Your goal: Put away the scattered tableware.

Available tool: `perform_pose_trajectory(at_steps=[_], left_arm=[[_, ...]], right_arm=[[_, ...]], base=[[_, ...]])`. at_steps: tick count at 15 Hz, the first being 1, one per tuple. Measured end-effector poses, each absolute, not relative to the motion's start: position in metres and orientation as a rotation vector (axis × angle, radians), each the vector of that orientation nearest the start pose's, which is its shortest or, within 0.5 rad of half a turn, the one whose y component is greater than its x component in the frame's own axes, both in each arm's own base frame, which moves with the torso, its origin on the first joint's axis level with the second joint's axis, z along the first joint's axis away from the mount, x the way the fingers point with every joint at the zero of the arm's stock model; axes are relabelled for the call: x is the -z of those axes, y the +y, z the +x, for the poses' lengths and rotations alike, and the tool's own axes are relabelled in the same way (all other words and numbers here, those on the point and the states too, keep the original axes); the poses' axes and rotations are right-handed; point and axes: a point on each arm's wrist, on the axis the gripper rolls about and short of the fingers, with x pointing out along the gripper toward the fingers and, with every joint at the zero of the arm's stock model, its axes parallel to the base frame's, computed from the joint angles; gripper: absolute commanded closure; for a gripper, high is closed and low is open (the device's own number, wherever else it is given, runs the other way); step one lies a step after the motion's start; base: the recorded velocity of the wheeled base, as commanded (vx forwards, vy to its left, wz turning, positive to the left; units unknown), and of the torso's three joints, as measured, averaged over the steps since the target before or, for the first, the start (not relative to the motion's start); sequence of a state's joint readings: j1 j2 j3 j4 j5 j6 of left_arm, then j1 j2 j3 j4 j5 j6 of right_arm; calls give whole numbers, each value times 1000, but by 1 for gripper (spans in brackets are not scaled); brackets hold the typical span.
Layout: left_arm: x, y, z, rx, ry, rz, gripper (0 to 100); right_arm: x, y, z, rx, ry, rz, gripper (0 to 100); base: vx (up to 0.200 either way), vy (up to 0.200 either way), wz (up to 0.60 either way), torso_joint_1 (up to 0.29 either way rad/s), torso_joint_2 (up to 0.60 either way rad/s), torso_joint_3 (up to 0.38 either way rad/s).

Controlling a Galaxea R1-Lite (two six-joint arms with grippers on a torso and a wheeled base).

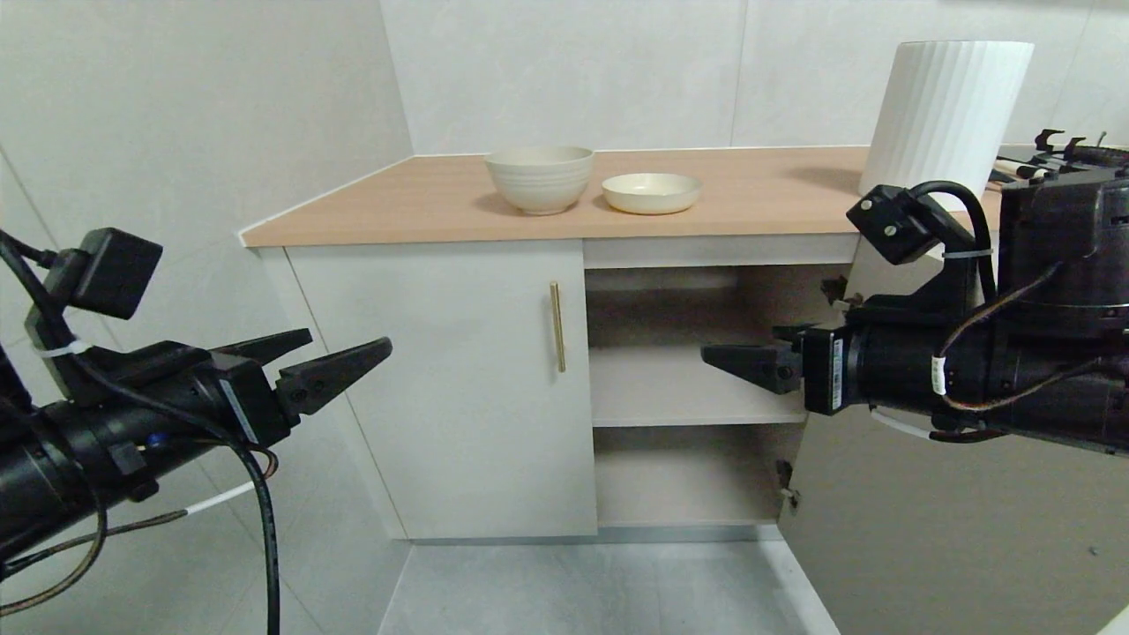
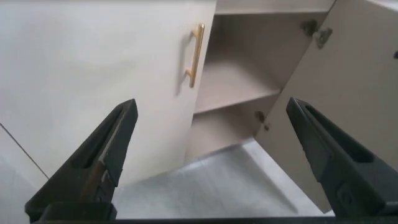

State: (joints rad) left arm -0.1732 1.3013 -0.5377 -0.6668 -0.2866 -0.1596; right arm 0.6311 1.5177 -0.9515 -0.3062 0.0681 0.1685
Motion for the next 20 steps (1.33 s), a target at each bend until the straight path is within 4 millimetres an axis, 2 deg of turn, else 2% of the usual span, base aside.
perform_pose_trajectory(at_steps=[4, 14, 20], left_arm=[[-218, -40, 195, 433, 114, -165, 0], [-222, -36, 196, 406, 98, -164, 0], [-225, -35, 191, 415, 84, -166, 0]], right_arm=[[-242, 163, 222, -663, 323, 113, 0], [-231, 171, 230, -667, 310, 132, 0], [-222, 177, 223, -702, 323, 117, 0]], base=[[0, 0, 0, 0, 0, 0], [200, 0, 0, 5, 4, 2], [0, 0, 0, 0, 0, 0]])
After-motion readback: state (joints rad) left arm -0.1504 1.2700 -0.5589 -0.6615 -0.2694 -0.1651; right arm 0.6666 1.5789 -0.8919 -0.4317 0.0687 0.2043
